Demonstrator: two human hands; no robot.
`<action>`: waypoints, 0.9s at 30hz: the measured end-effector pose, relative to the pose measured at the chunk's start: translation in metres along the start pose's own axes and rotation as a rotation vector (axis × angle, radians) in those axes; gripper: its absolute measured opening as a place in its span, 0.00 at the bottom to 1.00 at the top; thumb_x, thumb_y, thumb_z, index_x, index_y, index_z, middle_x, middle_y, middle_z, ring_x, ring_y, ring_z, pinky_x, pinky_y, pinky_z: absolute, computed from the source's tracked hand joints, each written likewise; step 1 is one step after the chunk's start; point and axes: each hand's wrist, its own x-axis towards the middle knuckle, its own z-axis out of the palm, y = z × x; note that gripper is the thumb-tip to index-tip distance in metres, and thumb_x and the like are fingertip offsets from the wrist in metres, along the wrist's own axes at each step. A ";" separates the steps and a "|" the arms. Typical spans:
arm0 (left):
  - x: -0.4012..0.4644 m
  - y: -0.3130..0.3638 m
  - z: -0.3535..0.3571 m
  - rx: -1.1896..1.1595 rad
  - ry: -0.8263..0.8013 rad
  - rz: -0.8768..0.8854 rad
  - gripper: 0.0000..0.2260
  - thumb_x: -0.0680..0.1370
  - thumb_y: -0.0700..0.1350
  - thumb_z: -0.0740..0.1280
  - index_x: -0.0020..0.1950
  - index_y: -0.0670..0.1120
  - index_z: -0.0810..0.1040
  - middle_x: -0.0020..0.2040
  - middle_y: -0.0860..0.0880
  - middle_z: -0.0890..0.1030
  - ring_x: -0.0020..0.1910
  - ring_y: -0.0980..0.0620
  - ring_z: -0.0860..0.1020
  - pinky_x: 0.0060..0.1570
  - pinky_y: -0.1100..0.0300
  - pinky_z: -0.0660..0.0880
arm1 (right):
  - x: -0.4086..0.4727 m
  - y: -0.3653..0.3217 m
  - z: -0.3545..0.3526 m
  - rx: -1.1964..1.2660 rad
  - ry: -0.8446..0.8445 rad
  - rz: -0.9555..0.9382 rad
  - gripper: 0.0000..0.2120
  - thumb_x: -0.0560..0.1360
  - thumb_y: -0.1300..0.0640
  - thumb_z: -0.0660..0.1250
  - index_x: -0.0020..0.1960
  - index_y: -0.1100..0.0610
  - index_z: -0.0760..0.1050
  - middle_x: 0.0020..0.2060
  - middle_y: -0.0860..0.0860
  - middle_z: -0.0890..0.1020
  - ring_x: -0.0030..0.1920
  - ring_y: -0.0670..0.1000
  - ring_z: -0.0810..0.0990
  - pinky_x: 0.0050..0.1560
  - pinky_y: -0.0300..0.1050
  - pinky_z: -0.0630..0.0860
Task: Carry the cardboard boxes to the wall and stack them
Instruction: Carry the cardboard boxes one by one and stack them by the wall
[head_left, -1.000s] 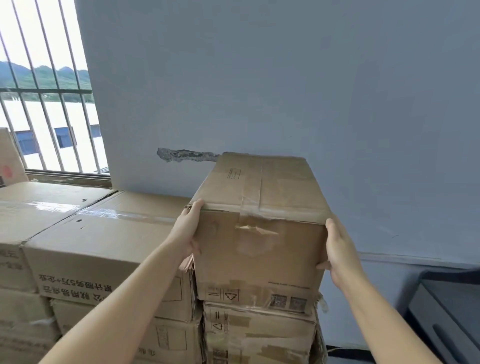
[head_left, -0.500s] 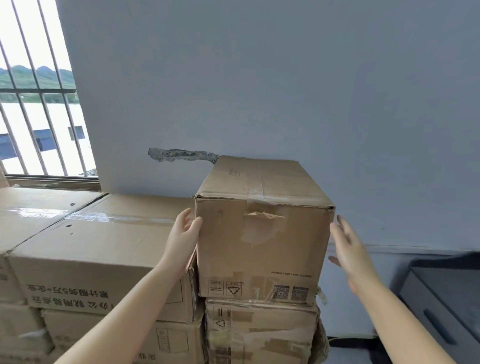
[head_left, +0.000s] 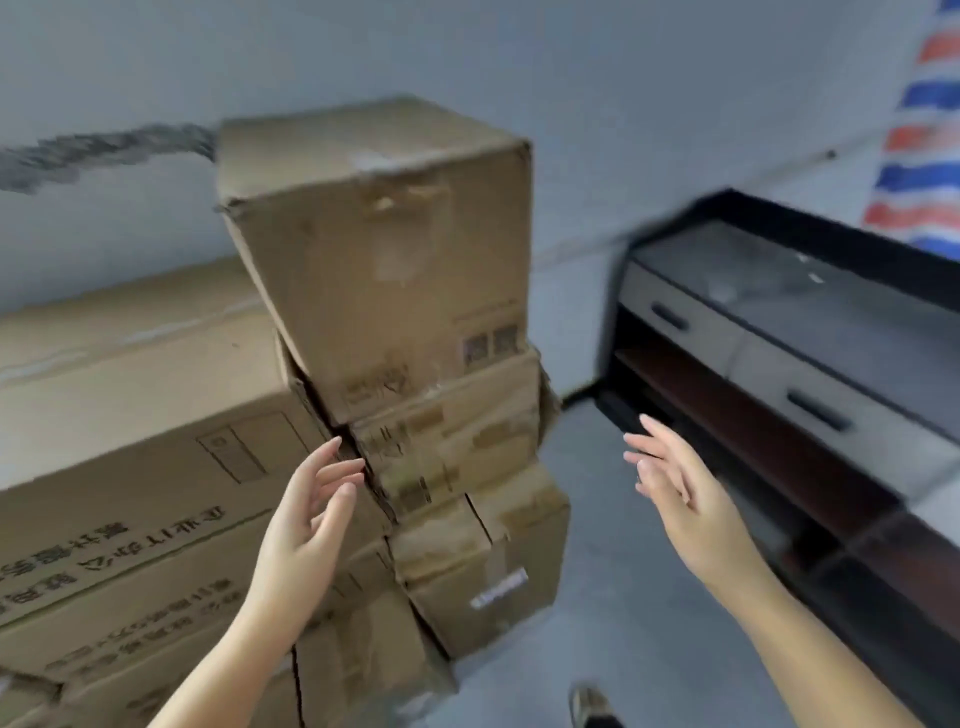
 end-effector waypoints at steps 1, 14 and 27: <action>-0.006 -0.008 0.001 0.018 -0.072 -0.018 0.16 0.81 0.41 0.60 0.64 0.59 0.71 0.56 0.54 0.81 0.57 0.59 0.78 0.61 0.55 0.72 | -0.024 0.009 -0.003 0.011 0.063 0.044 0.30 0.66 0.26 0.61 0.64 0.37 0.66 0.59 0.40 0.78 0.61 0.41 0.76 0.63 0.49 0.73; -0.104 -0.014 0.090 0.033 -0.862 -0.045 0.11 0.81 0.41 0.59 0.59 0.54 0.75 0.48 0.51 0.84 0.49 0.59 0.81 0.55 0.60 0.76 | -0.361 0.057 -0.007 0.186 0.933 0.560 0.16 0.79 0.50 0.57 0.66 0.49 0.69 0.57 0.45 0.79 0.59 0.48 0.78 0.55 0.44 0.77; -0.362 0.062 0.180 0.004 -1.420 0.178 0.12 0.81 0.41 0.59 0.56 0.57 0.75 0.50 0.50 0.83 0.48 0.54 0.82 0.56 0.53 0.73 | -0.672 0.003 -0.003 0.182 1.545 0.680 0.12 0.81 0.53 0.58 0.63 0.43 0.70 0.55 0.43 0.80 0.56 0.44 0.79 0.56 0.46 0.76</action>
